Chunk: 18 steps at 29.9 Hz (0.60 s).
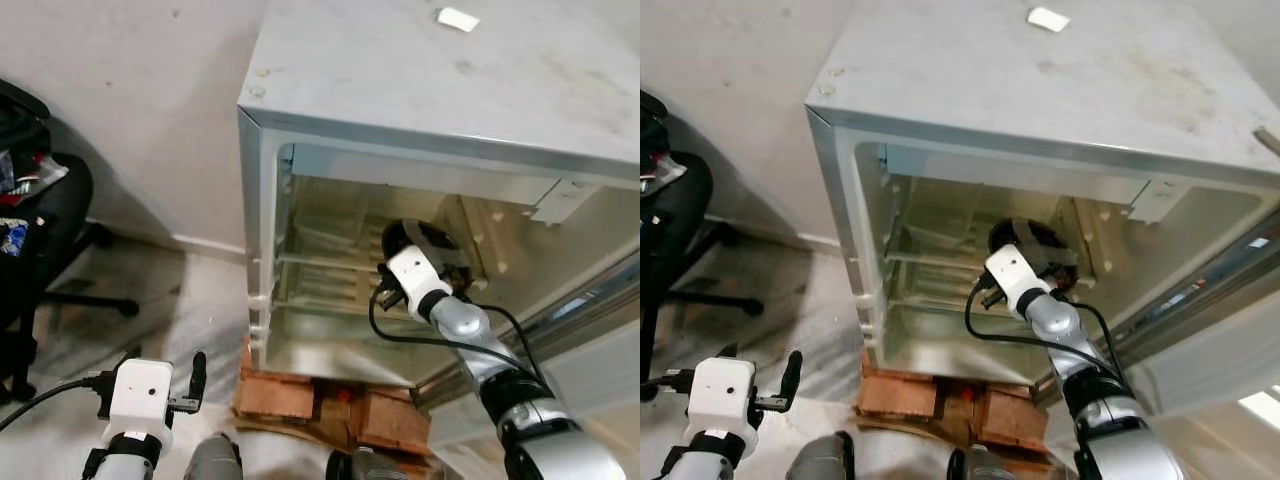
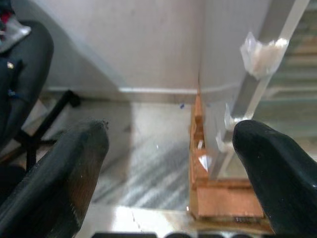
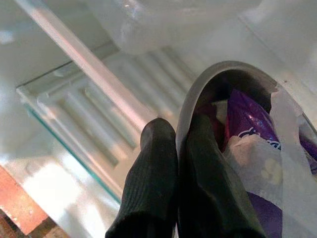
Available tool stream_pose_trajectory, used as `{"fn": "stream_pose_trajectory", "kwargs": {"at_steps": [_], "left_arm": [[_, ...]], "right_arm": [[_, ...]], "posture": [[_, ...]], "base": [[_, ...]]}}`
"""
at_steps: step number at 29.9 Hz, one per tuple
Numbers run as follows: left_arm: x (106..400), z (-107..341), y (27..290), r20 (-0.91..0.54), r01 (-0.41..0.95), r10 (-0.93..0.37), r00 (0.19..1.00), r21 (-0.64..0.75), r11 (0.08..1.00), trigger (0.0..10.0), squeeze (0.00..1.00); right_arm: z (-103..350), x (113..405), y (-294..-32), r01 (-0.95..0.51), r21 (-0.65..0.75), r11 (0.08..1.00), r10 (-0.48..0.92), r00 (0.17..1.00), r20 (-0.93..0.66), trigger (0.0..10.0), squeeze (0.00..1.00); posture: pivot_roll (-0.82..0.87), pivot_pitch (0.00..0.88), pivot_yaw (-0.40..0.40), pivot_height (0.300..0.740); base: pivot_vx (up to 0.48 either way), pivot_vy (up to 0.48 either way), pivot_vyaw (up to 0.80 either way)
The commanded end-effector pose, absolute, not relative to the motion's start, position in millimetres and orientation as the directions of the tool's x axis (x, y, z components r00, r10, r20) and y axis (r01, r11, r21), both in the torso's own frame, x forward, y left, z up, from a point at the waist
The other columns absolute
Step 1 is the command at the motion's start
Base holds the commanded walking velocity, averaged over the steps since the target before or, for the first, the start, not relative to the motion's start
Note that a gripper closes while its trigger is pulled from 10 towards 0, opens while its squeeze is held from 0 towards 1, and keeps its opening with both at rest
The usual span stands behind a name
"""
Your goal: Restocking fridge
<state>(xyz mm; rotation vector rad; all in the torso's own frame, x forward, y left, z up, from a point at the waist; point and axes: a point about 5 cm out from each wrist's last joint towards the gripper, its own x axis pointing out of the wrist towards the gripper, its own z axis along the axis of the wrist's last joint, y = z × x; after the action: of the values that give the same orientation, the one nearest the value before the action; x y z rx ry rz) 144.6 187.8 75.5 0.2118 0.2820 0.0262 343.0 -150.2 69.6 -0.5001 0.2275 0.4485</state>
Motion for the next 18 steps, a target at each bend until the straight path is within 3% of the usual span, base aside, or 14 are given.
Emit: {"fn": "stream_pose_trajectory", "kwargs": {"at_steps": [1,14,15,16,17,18], "left_arm": [[141,79,184,-0.284,0.019,0.041,0.958,0.204,0.979,10.0,0.0],[121,87,182,-0.331,-0.015,0.082,0.94,0.203,0.979,10.0,0.0],[120,87,182,-0.334,-0.018,0.086,0.939,0.202,0.979,10.0,0.0],[119,87,182,-0.337,-0.021,0.09,0.937,0.202,0.979,10.0,0.0],[119,88,182,-0.339,-0.024,0.093,0.936,0.202,0.979,10.0,0.0],[119,88,182,-0.339,-0.024,0.093,0.936,0.202,0.979,10.0,0.0]], "right_arm": [[72,347,-152,-0.466,-0.422,0.778,0.353,0.879,-0.319,10.0,0.0],[106,374,-123,-0.468,-0.549,0.693,0.379,0.884,-0.274,10.0,0.0],[107,375,-123,-0.465,-0.555,0.69,0.376,0.885,-0.274,10.0,0.76],[109,376,-122,-0.462,-0.564,0.684,0.375,0.886,-0.271,10.0,0.76],[112,378,-120,-0.455,-0.584,0.672,0.372,0.89,-0.266,10.0,1.0],[112,378,-120,-0.455,-0.584,0.672,0.372,0.89,-0.266,10.0,1.0]], "posture": [[0.2,0.285,-0.137,0.74],[0.25,0.339,-0.162,0.74],[0.25,0.339,-0.162,0.74],[0.25,0.341,-0.166,0.74],[0.25,0.341,-0.166,0.74],[0.25,0.341,-0.166,0.74]], "base": [[0.0,0.0,0.0],[0.0,0.0,0.0],[0.0,0.0,0.0],[0.0,0.0,0.0],[0.0,0.0,0.0],[0.0,0.0,0.0]]}}
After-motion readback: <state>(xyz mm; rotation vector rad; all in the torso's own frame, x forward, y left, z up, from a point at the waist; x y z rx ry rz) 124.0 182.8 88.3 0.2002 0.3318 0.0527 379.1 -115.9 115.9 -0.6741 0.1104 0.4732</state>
